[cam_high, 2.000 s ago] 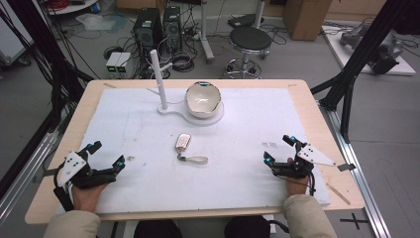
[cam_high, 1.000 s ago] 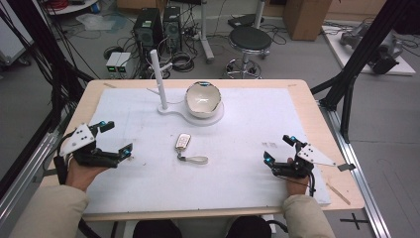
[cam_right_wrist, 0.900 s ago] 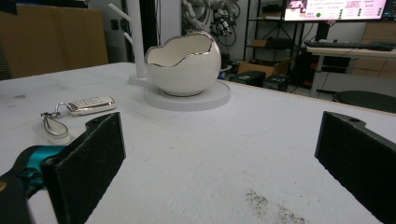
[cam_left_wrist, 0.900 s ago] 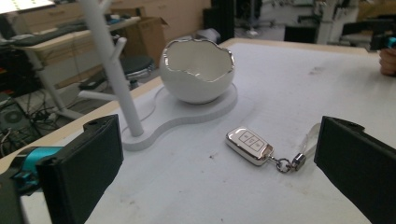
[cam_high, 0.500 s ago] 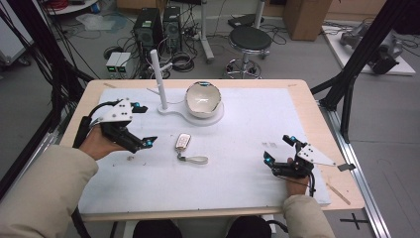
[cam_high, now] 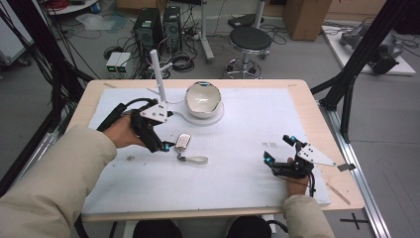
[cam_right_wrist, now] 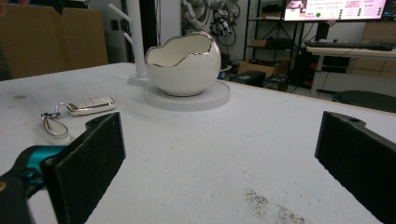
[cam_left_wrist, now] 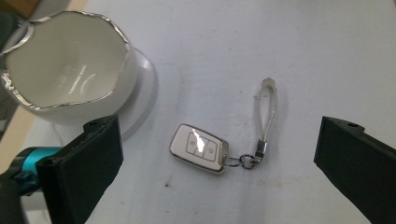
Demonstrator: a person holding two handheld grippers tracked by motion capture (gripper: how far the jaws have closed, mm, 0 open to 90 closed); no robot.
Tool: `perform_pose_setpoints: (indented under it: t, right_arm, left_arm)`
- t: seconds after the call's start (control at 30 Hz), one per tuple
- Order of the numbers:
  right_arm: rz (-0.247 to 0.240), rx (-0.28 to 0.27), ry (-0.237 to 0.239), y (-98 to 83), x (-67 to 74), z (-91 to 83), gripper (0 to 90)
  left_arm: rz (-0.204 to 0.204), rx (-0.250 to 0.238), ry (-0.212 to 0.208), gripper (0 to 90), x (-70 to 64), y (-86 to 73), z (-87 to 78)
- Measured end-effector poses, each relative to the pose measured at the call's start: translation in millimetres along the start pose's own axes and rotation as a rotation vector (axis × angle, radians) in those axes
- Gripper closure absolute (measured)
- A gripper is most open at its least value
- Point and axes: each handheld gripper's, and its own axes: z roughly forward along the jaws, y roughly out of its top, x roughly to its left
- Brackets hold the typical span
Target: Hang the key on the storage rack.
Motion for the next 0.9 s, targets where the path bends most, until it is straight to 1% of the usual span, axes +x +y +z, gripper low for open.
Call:
perform_pose_setpoints:
  t: [0.03, 0.07, 0.13, 0.17, 0.2, 0.23, 0.27, 0.33, 0.37, 0.4, 0.43, 0.53, 0.57, 0.6, 0.63, 0.73, 0.8, 0.87, 0.9]
  right_arm:
    - [-0.001, 0.001, -0.001, 0.0, 0.0, 0.0, 0.8]
    - [-0.001, 0.001, -0.001, 0.0, 0.0, 0.0, 0.8]
    - [-0.002, 0.0, 0.0, 0.0, 0.1, 0.1, 0.8]
    - [-0.002, 0.0, 0.0, 0.0, -0.1, 0.1, 0.8]
    - [0.001, 0.0, 0.001, 0.0, 0.0, 0.0, 0.8]
    - [0.001, 0.0, 0.001, 0.0, 0.0, 0.0, 0.8]
    - [0.001, 0.0, 0.001, 0.0, -0.1, -0.1, 0.8]
    - [0.001, -0.001, 0.001, 0.0, 0.0, 0.0, 0.7]
    - [0.002, 0.001, 0.001, 0.0, -0.1, -0.1, 0.8]
    - [0.003, 0.0, 0.002, 0.0, 0.0, -0.1, 0.8]
    - [-0.001, 0.001, 0.0, 0.0, 0.0, -0.1, 0.8]
    - [-0.002, 0.0, -0.001, 0.0, 0.0, -0.1, 0.8]
    - [-0.002, -0.001, 0.001, -0.1, 0.0, -0.2, 0.8]
    - [-0.001, -0.003, 0.002, -0.1, 0.1, -0.2, 0.8]
    - [-0.002, -0.001, 0.002, -0.1, 0.0, -0.3, 0.8]
    - [-0.002, -0.003, 0.003, -0.2, 0.2, -0.4, 0.7]
    - [-0.003, -0.003, 0.002, -0.2, 0.1, -0.4, 0.8]
    - [-0.002, -0.003, 0.003, -0.2, 0.1, -0.4, 0.7]
    - [0.001, -0.003, 0.003, -0.2, 0.2, -0.4, 0.8]
  left_arm:
    - [0.033, 0.037, -0.018, 1.7, -0.5, 3.8, 7.7]
    - [0.033, 0.037, -0.018, 1.7, -0.5, 3.8, 7.7]
    - [0.038, 0.064, -0.041, 1.7, -1.5, 7.5, 16.7]
    - [0.049, 0.075, -0.048, 1.7, -1.9, 9.0, 20.9]
    - [0.048, 0.088, -0.061, 1.7, -2.6, 10.5, 24.7]
    - [0.044, 0.098, -0.078, 1.7, -2.9, 12.2, 28.3]
    - [0.051, 0.105, -0.09, 1.7, -3.2, 13.9, 32.0]
    - [0.067, 0.122, -0.104, 1.7, -4.9, 17.1, 39.8]
    - [0.062, 0.127, -0.113, 1.7, -6.1, 18.1, 43.9]
    - [0.078, 0.16, -0.128, 1.7, -7.3, 20.0, 52.1]
    - [0.078, 0.16, -0.128, 1.7, -7.3, 20.0, 52.1]
    - [0.111, 0.217, -0.146, 1.7, -10.0, 20.8, 64.6]
    - [0.115, 0.238, -0.161, 1.7, -11.5, 20.2, 71.9]
    - [0.115, 0.238, -0.161, 1.7, -11.5, 20.2, 71.9]
    - [0.114, 0.251, -0.169, 1.7, -12.0, 19.6, 75.1]
    - [0.118, 0.286, -0.173, 1.7, -12.3, 17.9, 83.2]
    - [0.123, 0.3, -0.179, 1.7, -12.5, 17.2, 88.1]
    - [0.119, 0.309, -0.187, 1.8, -14.1, 16.6, 92.2]
    - [0.126, 0.321, -0.194, 2.2, -15.1, 16.3, 95.0]
